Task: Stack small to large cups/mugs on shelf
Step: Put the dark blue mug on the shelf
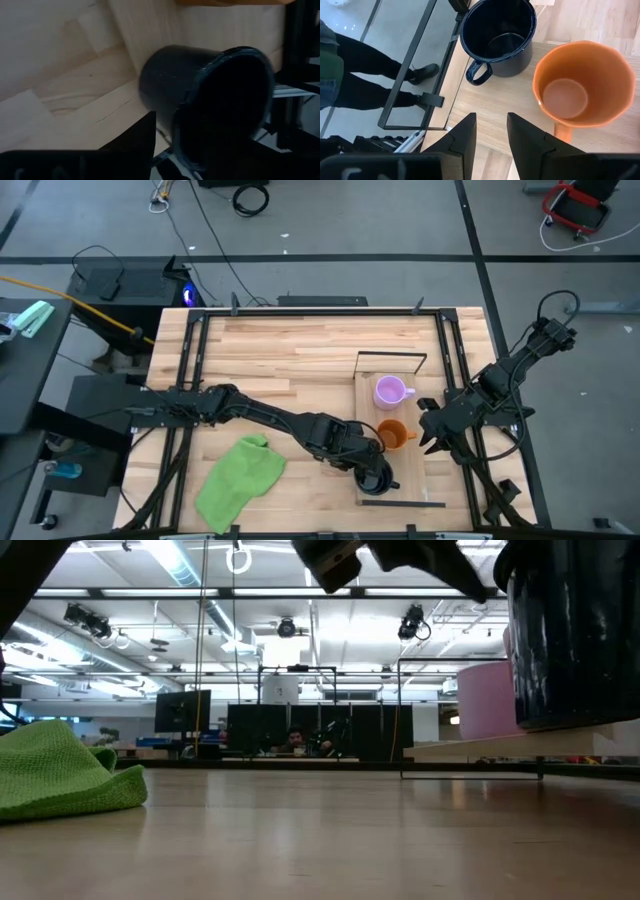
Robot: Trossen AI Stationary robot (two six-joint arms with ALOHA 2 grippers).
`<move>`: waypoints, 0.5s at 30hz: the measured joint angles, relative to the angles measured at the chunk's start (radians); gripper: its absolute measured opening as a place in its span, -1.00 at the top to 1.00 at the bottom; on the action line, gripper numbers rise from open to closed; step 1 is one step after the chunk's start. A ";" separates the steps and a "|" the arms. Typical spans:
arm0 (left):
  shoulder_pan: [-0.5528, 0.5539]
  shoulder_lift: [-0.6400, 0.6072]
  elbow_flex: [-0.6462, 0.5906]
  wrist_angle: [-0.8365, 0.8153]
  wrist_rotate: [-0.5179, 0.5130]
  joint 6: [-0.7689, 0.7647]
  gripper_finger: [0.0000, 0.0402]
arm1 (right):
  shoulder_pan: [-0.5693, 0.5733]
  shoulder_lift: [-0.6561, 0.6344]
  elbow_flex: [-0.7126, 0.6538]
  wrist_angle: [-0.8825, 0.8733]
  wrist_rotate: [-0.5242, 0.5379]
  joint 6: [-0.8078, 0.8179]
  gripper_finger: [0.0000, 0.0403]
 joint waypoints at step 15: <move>0.012 -0.087 0.000 -0.175 -0.075 0.070 0.27 | 0.000 -0.013 0.000 0.000 -0.016 0.122 0.42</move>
